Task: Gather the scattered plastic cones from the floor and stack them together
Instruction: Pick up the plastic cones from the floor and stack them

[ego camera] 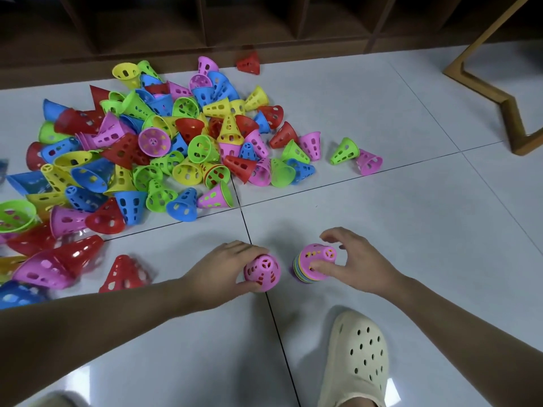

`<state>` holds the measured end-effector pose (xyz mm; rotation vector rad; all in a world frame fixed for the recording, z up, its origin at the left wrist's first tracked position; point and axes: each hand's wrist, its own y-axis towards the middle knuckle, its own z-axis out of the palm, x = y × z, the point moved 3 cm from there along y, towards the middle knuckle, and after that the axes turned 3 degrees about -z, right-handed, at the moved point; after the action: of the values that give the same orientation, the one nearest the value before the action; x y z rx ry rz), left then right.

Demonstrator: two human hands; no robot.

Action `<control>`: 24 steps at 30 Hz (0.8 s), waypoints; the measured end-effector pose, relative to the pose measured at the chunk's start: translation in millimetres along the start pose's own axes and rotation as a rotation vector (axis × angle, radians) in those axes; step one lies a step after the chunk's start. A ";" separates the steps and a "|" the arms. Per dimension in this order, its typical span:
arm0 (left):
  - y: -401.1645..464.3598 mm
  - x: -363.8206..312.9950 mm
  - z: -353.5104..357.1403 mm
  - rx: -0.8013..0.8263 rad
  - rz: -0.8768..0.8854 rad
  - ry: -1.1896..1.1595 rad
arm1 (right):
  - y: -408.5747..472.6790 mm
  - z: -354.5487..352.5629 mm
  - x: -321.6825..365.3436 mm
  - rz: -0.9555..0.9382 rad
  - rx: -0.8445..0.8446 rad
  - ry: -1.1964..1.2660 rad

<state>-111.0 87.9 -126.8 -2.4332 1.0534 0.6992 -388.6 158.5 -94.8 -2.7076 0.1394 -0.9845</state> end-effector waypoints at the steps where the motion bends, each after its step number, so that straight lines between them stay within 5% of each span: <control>1: -0.7 4.4 -4.4 0.031 0.023 0.011 | 4.9 -2.3 4.9 -0.007 -0.019 0.028; 4: -5.3 33.1 -26.3 0.002 -0.039 0.041 | 25.5 -7.9 26.0 -0.060 -0.049 0.064; 8: -6.1 91.5 -61.9 -0.226 -0.381 0.042 | 60.3 -3.7 49.9 -0.127 -0.011 0.029; 11: -3.3 124.3 -74.8 -0.230 -0.553 0.008 | 86.1 8.8 68.7 -0.204 0.044 0.000; 17: 12.4 148.0 -75.6 -0.139 -0.586 -0.108 | 137.5 48.8 110.4 -0.374 0.131 -0.003; 24: 31.5 160.5 -72.2 -0.027 -0.618 -0.068 | 201.0 85.3 145.0 -0.490 0.305 -0.398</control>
<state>-19.2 -59.9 -168.0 -2.5294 0.2267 0.5716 -223.1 -42.9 -122.6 -2.6251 -0.7148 -0.4906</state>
